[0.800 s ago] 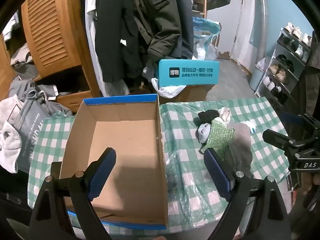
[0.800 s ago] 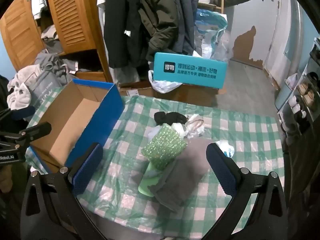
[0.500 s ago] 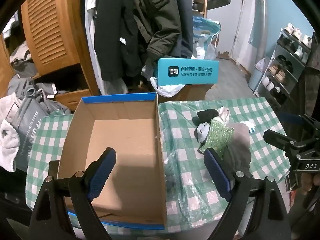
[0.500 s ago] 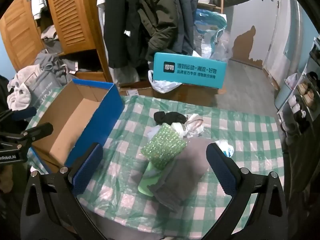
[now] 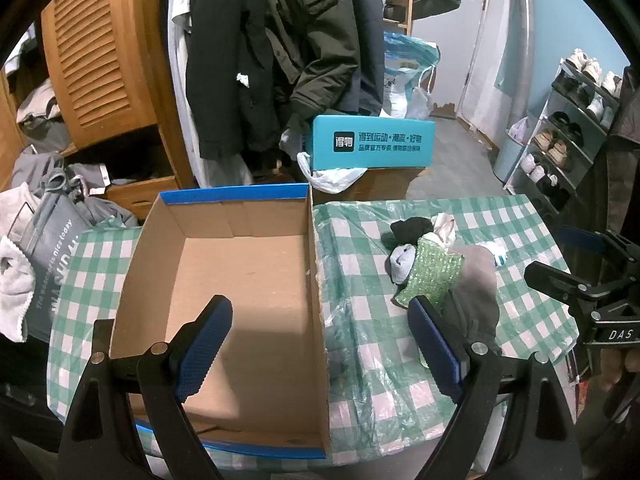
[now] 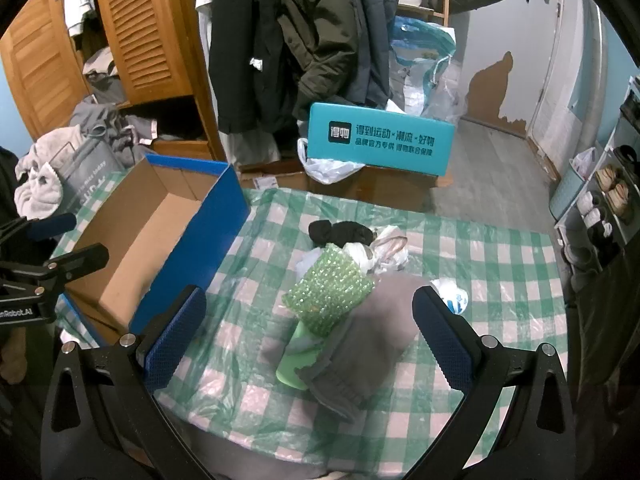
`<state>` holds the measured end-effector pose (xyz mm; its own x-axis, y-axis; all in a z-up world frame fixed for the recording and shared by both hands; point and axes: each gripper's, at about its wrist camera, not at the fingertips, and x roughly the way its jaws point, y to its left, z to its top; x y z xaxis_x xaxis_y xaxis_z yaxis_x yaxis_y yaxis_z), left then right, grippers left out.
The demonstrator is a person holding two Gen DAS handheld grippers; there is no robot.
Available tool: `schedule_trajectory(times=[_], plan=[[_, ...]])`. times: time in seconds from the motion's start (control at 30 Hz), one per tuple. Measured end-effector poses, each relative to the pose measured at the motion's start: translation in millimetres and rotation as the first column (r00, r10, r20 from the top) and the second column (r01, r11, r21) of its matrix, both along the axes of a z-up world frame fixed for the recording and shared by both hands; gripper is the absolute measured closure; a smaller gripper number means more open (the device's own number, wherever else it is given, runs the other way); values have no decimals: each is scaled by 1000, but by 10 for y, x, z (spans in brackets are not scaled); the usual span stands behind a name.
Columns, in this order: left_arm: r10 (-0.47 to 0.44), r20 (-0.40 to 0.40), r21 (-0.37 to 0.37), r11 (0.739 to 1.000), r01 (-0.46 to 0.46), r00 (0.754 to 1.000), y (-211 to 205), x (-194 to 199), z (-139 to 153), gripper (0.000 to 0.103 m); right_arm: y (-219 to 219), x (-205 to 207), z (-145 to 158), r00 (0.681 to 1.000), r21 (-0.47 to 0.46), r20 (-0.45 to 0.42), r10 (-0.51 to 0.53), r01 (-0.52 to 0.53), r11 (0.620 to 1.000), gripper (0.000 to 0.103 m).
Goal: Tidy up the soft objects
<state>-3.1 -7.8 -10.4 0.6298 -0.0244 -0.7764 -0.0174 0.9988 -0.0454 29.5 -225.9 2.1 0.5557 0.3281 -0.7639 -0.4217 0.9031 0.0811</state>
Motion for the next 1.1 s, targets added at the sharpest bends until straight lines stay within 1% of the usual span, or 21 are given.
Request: schedule_trajectory(times=[1.1], plan=[[-1,-7,1,1000,1,1000,19,-4,-14,12,-3,4,1,1000,-4,-4,-1,1,1000,2]])
